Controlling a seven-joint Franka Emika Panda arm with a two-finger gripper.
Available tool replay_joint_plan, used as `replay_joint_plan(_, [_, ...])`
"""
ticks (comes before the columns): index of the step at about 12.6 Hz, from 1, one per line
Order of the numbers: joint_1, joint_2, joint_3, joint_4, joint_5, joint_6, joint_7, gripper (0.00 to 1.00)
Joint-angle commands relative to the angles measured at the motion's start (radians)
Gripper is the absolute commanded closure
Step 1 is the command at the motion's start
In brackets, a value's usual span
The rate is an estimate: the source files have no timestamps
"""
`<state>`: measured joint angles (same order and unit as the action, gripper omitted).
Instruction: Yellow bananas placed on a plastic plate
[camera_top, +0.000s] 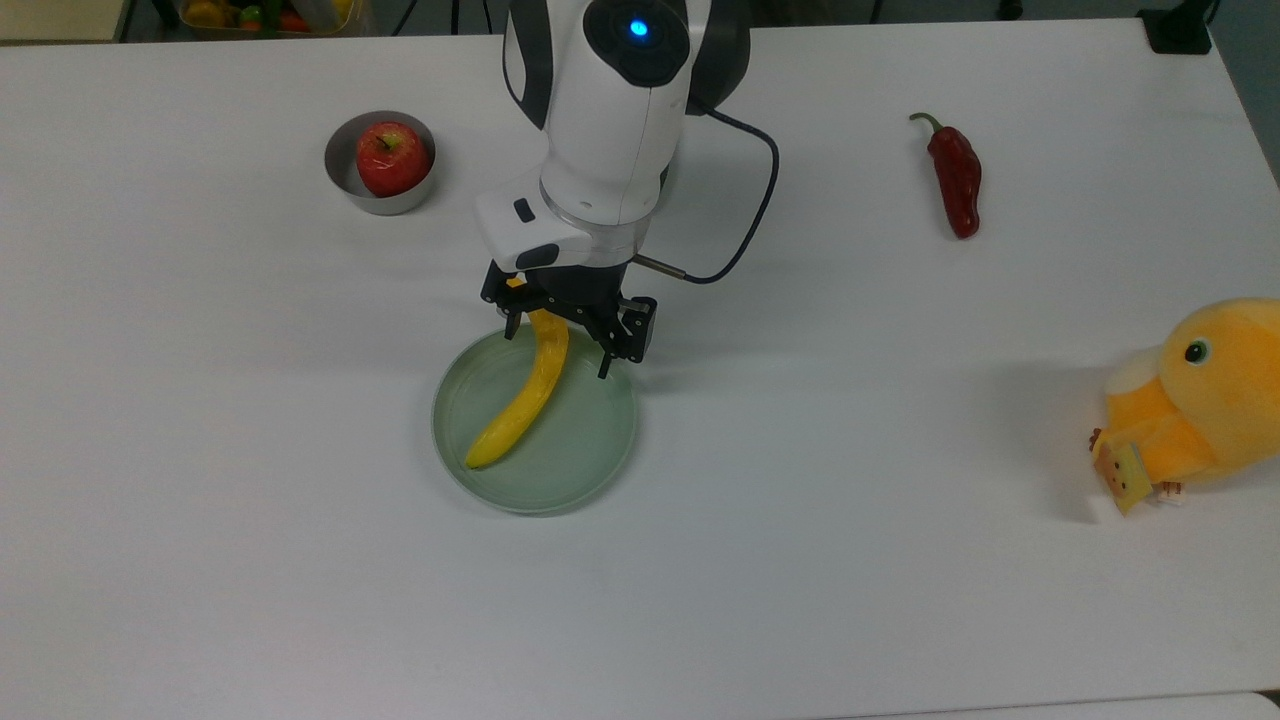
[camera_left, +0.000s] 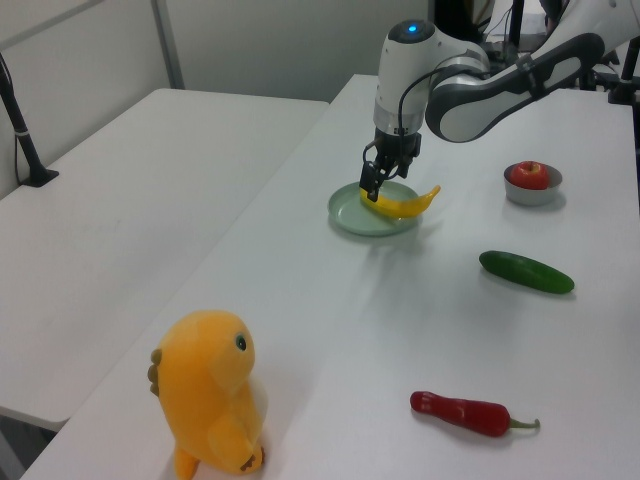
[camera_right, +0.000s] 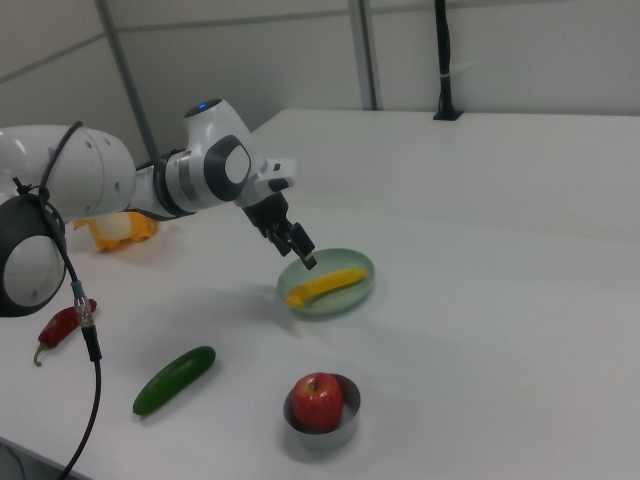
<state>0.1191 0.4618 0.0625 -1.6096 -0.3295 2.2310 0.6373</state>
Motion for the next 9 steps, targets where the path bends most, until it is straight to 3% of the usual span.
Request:
replay_joint_plan(1, [0.011,-0.083,-0.004,-0.021,0.027,-0.080,-0.017,0.00])
replay_joint_plan(3, [0.017,-0.141,0.003,-0.030,0.073,-0.214,-0.078,0.00])
replay_joint_plan(5, [0.019,-0.225,0.003,-0.044,0.156,-0.371,-0.244,0.00])
replay_joint_plan(7, [0.016,-0.361,0.000,-0.156,0.225,-0.415,-0.413,0.00])
replay_joint_plan(9, [0.017,-0.438,-0.018,-0.237,0.242,-0.354,-0.421,0.00])
